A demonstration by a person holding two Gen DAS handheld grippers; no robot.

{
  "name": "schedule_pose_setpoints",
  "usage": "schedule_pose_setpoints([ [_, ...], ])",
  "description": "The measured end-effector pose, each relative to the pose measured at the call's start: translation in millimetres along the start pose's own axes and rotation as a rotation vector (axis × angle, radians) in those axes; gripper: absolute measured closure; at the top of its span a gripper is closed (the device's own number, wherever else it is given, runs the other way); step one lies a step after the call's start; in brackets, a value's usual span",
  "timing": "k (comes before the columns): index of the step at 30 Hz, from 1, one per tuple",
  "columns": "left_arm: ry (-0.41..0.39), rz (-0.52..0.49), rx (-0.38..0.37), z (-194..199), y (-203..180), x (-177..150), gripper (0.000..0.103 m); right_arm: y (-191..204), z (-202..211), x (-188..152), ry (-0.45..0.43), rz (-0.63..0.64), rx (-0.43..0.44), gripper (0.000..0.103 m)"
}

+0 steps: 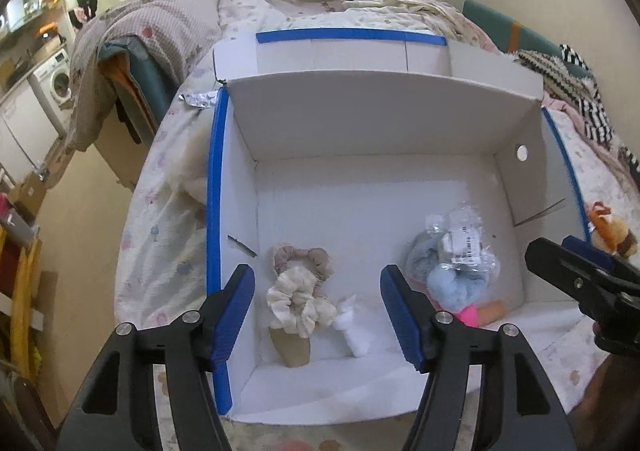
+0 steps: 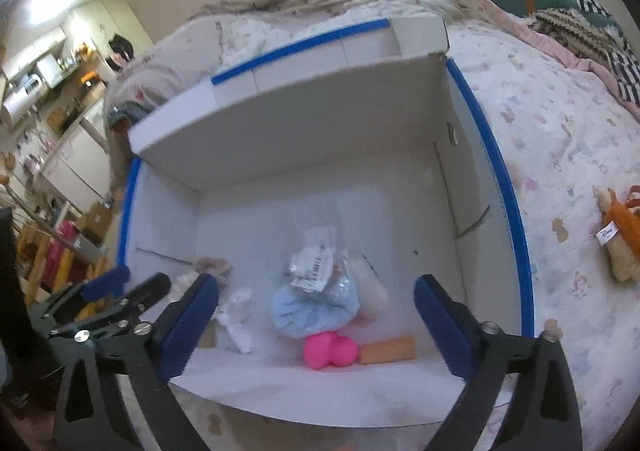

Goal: Organize soft objects
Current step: 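Lift both tools out of the box and back away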

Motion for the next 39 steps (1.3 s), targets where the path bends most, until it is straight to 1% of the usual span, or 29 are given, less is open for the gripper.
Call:
schedule_pose_setpoints([
  [4, 0.042, 0.001, -0.016, 9.2, 2.6, -3.1, 0.041, 6.1, 11.7, -1.1, -0.008, -0.001, 0.069, 0.0],
  [8, 0.021, 0.036, -0.007, 32.4, 12.3, -5.6, 0.04, 11.1, 32.1, -4.0, -0.042, 0.029, 0.067, 0.0],
  [9, 0.018, 0.042, -0.01, 38.6, 14.8, -8.9, 0.038, 12.5, 37.0, -4.3, -0.053, 0.037, 0.065, 0.0],
  [10, 0.016, 0.048, -0.013, 44.3, 17.5, -13.9, 0.03, 12.8, 42.2, -5.6, -0.064, 0.044, 0.06, 0.0],
  [11, 0.016, 0.052, -0.013, 48.0, 19.5, -17.8, 0.024, 12.3, 47.3, -7.4, -0.076, 0.048, 0.055, 0.0],
  [13, 0.014, 0.056, -0.027, 57.2, 22.6, -30.8, 0.023, 11.2, 55.6, -15.8, -0.09, 0.047, 0.052, 0.0],
  [16, 0.022, 0.056, -0.028, 66.1, 28.7, -53.4, 0.022, 11.9, 61.4, -30.9, -0.075, 0.063, 0.053, 0.0],
  [20, 0.027, 0.053, -0.019, 72.4, 31.4, -73.8, 0.017, 11.5, 65.7, -51.7, -0.053, 0.09, 0.034, 0.0],
  [22, 0.013, 0.047, -0.008, 78.7, 29.9, -81.3, 0.013, 11.1, 68.7, -60.4, -0.047, 0.091, 0.031, 0.0],
  [25, -0.068, 0.031, 0.041, 98.8, 29.7, -85.5, 0.012, 12.2, 77.0, -71.9, -0.064, 0.087, 0.024, 0.0],
  [27, -0.144, 0.03, 0.066, 114.1, 29.5, -85.3, 0.007, 13.4, 82.3, -76.7, -0.084, 0.086, 0.021, 0.0],
  [28, -0.184, 0.033, 0.076, 121.7, 29.6, -85.6, 0.003, 14.1, 86.5, -78.3, -0.108, 0.085, 0.014, 0.0],
  [29, -0.217, 0.036, 0.08, 127.9, 29.6, -86.0, 0.002, 15.3, 90.4, -78.3, -0.134, 0.086, 0.012, 0.0],
  [32, -0.302, 0.032, 0.096, 142.7, 28.2, -84.7, 0.002, 19.2, 104.2, -75.3, -0.233, 0.099, -0.014, 0.0],
  [33, -0.348, 0.021, 0.112, 150.2, 27.2, -83.8, 0.002, 20.1, 108.5, -73.7, -0.263, 0.106, -0.023, 0.0],
  [36, -0.416, 0.001, 0.109, 162.0, 24.6, -78.6, 0.002, 22.8, 115.2, -67.9, -0.323, 0.136, -0.062, 0.0],
  [38, -0.427, 0.0, 0.107, 163.4, 25.1, -76.8, 0.002, 22.0, 116.1, -64.0, -0.34, 0.128, -0.07, 0.0],
  [39, -0.418, 0.002, 0.104, 160.8, 25.5, -76.0, 0.002, 20.7, 115.4, -62.1, -0.34, 0.116, -0.065, 0.0],
])
Point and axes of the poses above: each gripper's, at about its wrist camera, not at the fingertips, and z roughly against the way its jaws point, y to its left, x to its top, the point moved 6 cm from there along -z, roughly the way its jaws point, and after that the axes turned 10 degrees about -x, right-handed, at the moved point
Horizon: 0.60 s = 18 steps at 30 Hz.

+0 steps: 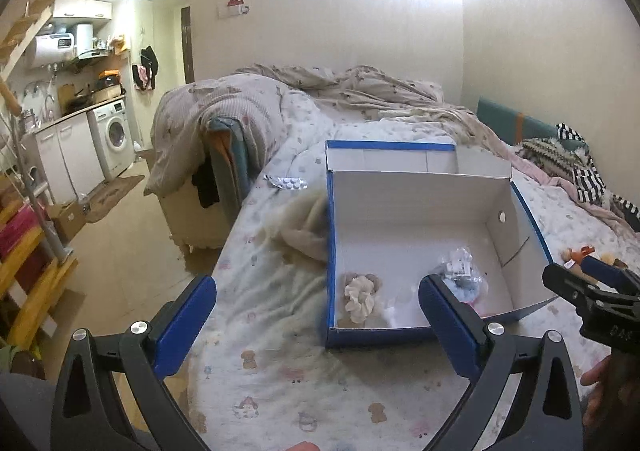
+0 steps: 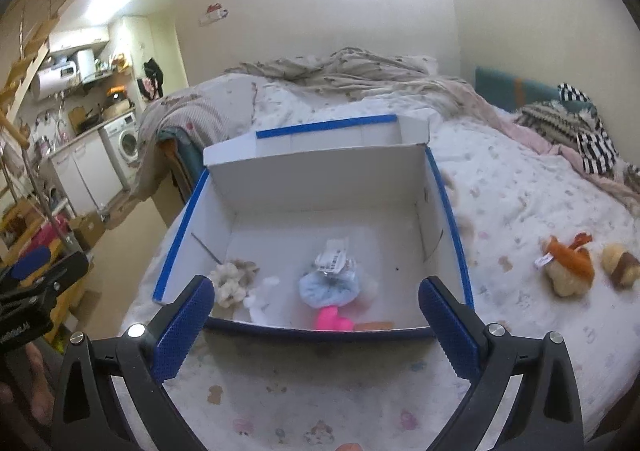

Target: Organize soft objects

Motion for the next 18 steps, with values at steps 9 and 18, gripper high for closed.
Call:
schedule_pose_setpoints([
  [9, 0.089, 0.043, -0.009, -21.4, 0.5, -11.1, 0.002, -3.5, -5.4, -0.9, 0.005, -0.012, -0.025, 0.0],
  [18, 0.081, 0.054, 0.017, -18.6, 4.3, -11.6, 0.002, -4.1, -7.1, -1.7, 0.012, -0.009, -0.036, 0.0],
])
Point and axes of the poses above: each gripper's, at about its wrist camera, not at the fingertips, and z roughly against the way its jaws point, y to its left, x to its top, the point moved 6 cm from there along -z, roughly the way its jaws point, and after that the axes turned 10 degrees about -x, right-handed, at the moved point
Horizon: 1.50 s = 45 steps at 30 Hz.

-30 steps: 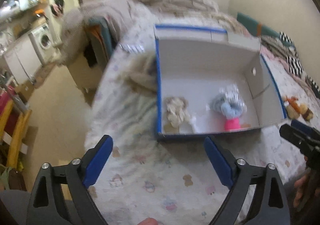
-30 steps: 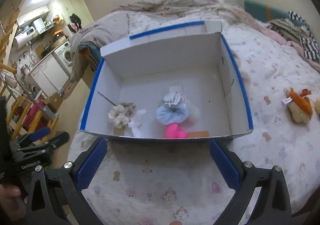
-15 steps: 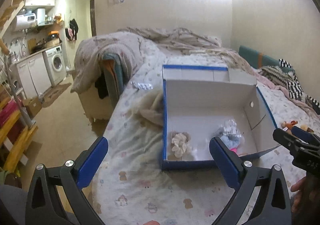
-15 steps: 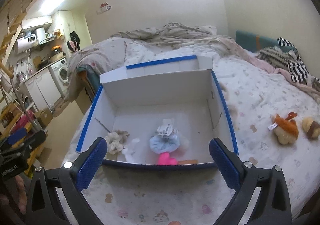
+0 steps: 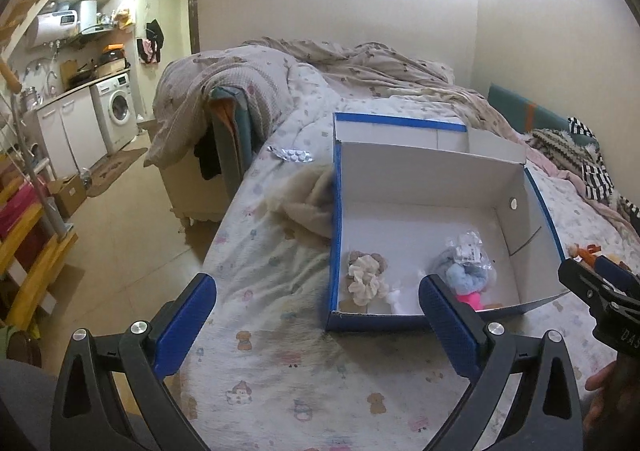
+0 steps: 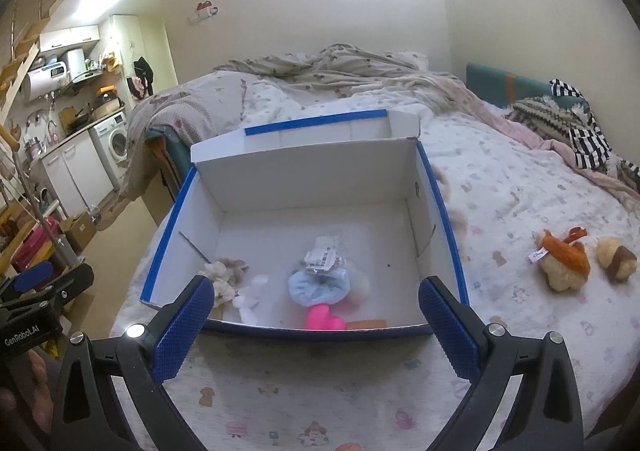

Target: Organize soft objects

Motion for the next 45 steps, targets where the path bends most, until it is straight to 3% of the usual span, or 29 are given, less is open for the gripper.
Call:
schedule_pose_setpoints([
  [45, 0.023, 0.001, -0.019, -6.0, -0.2, -7.8, 0.002, 1.1, -1.1, -0.2, -0.009, 0.023, -0.021, 0.0],
])
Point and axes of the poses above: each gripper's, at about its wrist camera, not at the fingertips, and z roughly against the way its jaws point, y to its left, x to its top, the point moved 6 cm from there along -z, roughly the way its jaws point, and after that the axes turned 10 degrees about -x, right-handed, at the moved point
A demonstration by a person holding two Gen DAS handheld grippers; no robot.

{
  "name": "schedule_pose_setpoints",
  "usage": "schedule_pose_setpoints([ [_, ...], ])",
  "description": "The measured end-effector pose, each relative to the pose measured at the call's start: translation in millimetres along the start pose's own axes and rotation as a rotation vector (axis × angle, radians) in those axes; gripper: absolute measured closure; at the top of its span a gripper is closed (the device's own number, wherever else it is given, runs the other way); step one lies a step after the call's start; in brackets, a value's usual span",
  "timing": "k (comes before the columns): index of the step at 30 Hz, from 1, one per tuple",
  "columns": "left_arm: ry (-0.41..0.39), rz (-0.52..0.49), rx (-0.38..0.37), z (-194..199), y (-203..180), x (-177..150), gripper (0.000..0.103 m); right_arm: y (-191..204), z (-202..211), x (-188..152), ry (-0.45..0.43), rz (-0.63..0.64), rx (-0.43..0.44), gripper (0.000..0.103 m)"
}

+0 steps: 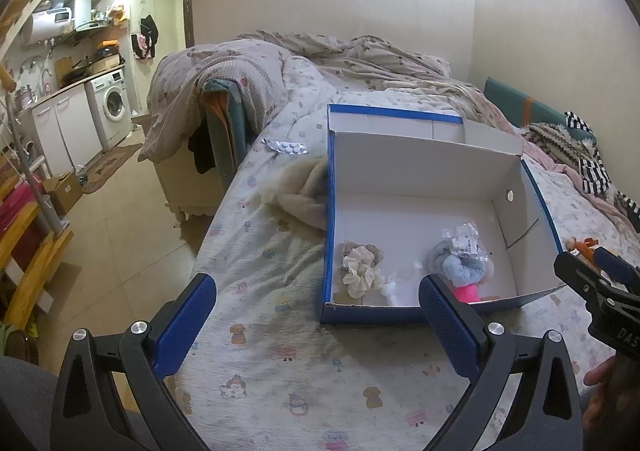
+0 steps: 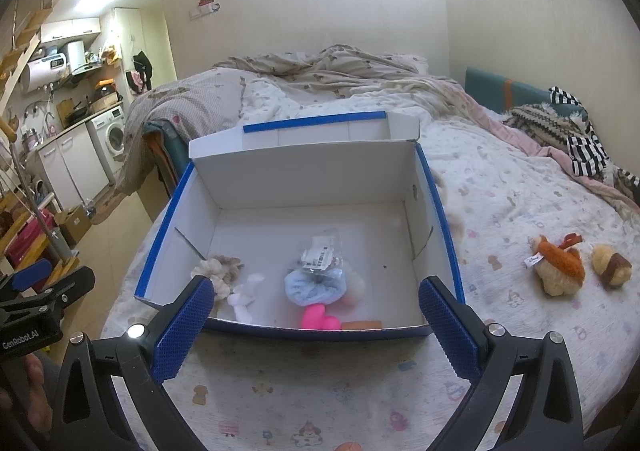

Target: Organize soft objects

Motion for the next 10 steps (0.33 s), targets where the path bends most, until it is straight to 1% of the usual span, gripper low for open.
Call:
schedule_pose_setpoints([
  [10, 0.012, 0.002, -0.007, 0.0, 0.7, -0.4, 0.002, 0.2, -2.1, -1.4, 0.001, 0.009, 0.0, 0.0],
])
Point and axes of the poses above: each gripper's, at about its wrist camera, not at the fingertips, and z roughly against the way its jaws point, y to its left, x to its top, the point moved 6 cm from there along -z, roughly the way its jaws point, and after that the axes turned 10 degrees about -x, right-handed, at the moved point
